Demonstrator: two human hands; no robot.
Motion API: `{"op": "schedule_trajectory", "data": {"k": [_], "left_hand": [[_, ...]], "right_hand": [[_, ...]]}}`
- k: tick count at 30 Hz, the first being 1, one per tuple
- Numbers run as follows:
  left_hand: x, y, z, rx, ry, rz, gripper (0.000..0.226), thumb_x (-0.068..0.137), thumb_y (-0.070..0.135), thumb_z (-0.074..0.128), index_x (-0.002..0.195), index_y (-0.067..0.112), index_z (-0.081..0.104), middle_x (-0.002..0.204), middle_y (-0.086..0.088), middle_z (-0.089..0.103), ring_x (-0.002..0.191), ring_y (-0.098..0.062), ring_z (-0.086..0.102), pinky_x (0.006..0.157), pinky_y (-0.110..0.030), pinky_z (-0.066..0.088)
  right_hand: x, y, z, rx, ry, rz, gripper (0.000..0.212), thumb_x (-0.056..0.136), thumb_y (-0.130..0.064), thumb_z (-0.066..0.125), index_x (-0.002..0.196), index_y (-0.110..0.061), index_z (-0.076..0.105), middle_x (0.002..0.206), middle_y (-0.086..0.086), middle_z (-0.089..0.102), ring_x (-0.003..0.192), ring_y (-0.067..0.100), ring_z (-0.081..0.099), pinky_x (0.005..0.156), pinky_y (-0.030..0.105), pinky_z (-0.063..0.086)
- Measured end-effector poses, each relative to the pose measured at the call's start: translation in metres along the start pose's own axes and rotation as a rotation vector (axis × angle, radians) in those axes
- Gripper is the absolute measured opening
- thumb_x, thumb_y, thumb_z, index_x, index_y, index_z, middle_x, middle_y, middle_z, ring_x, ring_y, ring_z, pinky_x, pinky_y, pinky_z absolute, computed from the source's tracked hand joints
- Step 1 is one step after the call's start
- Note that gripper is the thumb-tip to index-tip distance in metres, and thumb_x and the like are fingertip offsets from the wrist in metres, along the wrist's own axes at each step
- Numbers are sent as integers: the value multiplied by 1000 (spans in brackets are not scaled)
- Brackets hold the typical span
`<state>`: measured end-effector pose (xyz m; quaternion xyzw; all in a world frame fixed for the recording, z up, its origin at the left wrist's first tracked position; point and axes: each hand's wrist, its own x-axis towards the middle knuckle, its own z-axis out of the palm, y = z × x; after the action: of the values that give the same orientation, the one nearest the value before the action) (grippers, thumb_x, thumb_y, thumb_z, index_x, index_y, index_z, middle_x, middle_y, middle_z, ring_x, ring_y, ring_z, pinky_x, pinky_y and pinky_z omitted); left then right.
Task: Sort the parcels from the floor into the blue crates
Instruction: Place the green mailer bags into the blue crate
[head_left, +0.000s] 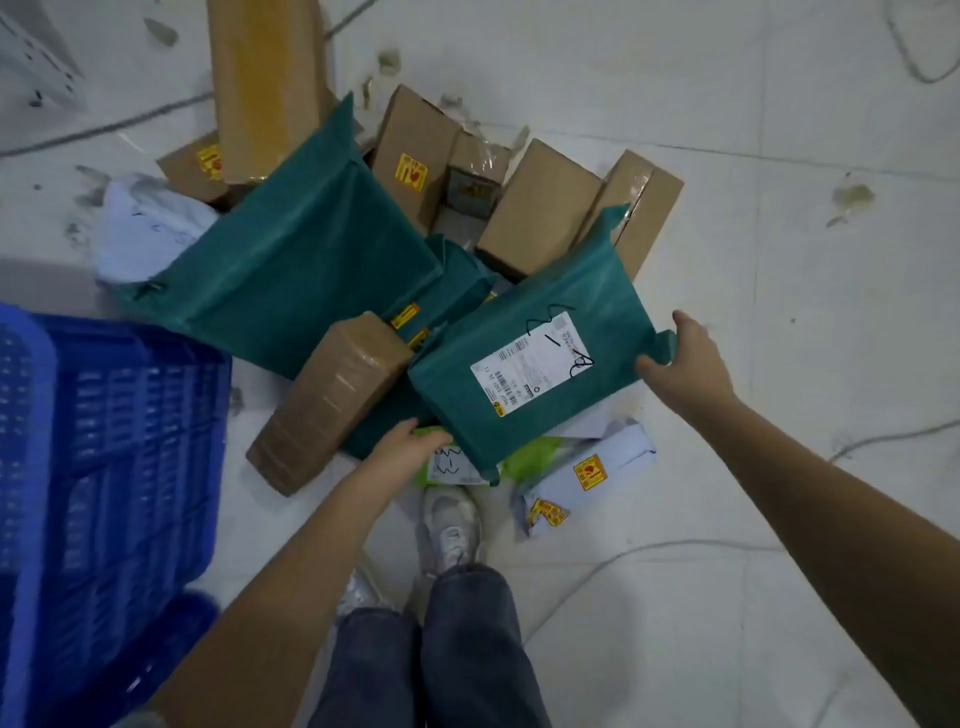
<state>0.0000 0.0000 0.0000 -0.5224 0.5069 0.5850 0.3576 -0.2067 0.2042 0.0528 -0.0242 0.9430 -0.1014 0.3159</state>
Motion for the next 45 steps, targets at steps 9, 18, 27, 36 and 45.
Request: {"op": "schedule_trajectory", "data": {"k": [9, 18, 27, 36, 45], "left_hand": [[16, 4, 23, -235, -33, 56, 46, 89, 25, 60, 131, 15, 46, 132, -4, 52, 112, -18, 50, 94, -34, 46], [-24, 15, 13, -484, -2, 353, 70, 86, 18, 65, 145, 31, 29, 133, 7, 49, 99, -2, 55, 77, -18, 45], [-101, 7, -94, -458, 86, 561, 67, 89, 12, 59, 140, 44, 30, 124, 24, 50, 109, 4, 52, 89, -14, 44], [-160, -27, -193, -598, 158, 580, 54, 89, 8, 56, 136, 33, 47, 126, 10, 60, 108, -7, 62, 86, -21, 51], [-215, -121, -241, -894, 416, 620, 38, 92, 10, 52, 119, 35, 57, 108, 20, 68, 94, 4, 65, 80, -10, 53]], "right_hand": [[20, 5, 15, 226, -133, 36, 55, 85, -21, 59, 136, -11, 41, 120, 1, 53, 109, 19, 52, 89, 33, 44], [-24, 4, -15, 420, 20, 139, 60, 72, -49, 70, 120, -15, 58, 105, 9, 60, 92, 27, 62, 82, 42, 55], [-103, -50, -10, 842, -214, 14, 58, 63, -34, 82, 102, -32, 39, 110, -4, 56, 89, 11, 62, 60, 20, 53], [-155, -116, 26, 1191, -468, 179, 63, 71, -41, 67, 129, -22, 54, 117, 5, 69, 91, 17, 72, 67, 31, 58], [-211, -189, 47, 964, -722, -132, 114, 34, -60, 86, 134, -25, 45, 125, 0, 64, 104, 15, 68, 71, 22, 57]]}}
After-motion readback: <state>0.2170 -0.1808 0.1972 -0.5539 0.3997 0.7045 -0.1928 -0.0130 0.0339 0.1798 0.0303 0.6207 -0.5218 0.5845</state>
